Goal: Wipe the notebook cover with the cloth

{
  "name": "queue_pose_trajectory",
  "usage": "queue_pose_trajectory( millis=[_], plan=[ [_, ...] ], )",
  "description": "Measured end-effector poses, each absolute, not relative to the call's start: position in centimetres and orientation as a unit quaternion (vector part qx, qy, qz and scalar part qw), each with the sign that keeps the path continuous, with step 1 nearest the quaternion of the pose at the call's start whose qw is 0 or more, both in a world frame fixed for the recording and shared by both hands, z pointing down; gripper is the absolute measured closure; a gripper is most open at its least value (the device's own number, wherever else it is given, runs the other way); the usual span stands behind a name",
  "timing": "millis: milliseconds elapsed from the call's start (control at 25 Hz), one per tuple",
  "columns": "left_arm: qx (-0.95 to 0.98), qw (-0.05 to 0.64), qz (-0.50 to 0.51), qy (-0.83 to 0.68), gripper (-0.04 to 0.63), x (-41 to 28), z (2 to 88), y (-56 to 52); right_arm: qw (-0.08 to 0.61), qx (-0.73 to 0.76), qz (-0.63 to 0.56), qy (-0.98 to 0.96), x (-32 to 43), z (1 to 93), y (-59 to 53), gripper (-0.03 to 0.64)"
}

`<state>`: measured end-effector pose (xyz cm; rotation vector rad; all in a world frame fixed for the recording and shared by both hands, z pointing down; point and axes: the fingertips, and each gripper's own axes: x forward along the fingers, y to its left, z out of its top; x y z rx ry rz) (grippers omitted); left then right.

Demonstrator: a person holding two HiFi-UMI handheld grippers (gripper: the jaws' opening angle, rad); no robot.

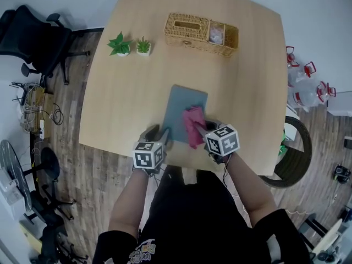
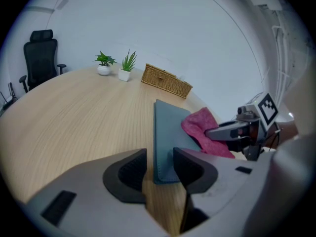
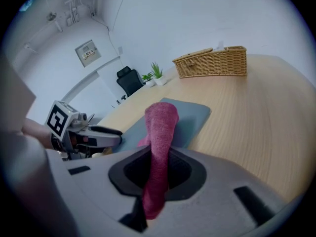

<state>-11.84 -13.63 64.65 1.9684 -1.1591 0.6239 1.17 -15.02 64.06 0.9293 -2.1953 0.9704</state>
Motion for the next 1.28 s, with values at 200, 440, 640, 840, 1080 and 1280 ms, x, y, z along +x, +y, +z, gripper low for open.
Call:
queue_pose_trajectory(
  millis=[200,440,640,840,1080,1280],
  plan=[
    [0.769,0.380,0.245,-0.453,0.434,-12.0,64.7,-13.7,0.274,0.380,0.360,-0.807,3.4,64.0,-18.4,0.558],
    [0.768,0.385,0.243,-0.450,0.439,-12.0,64.8,-13.6,0.272,0.397,0.356,-0.801,4.9,64.1,-21.6,0.557],
    [0.768,0.388,0.242,-0.449,0.442,-12.0,64.8,-13.7,0.266,0.415,0.354,-0.795,5.6,64.0,-23.6,0.557],
    [0.767,0.388,0.242,-0.449,0.443,-12.1,64.8,-13.7,0.273,0.452,0.319,-0.787,6.5,63.5,-25.6,0.558],
    [0.767,0.389,0.241,-0.449,0.445,-12.2,64.8,-13.8,0.268,0.478,0.267,-0.793,6.2,61.7,-27.5,0.558],
    [0.767,0.391,0.241,-0.448,0.446,-12.2,64.8,-13.7,0.272,0.464,0.259,-0.802,4.4,61.6,-28.0,0.558]
  ],
)
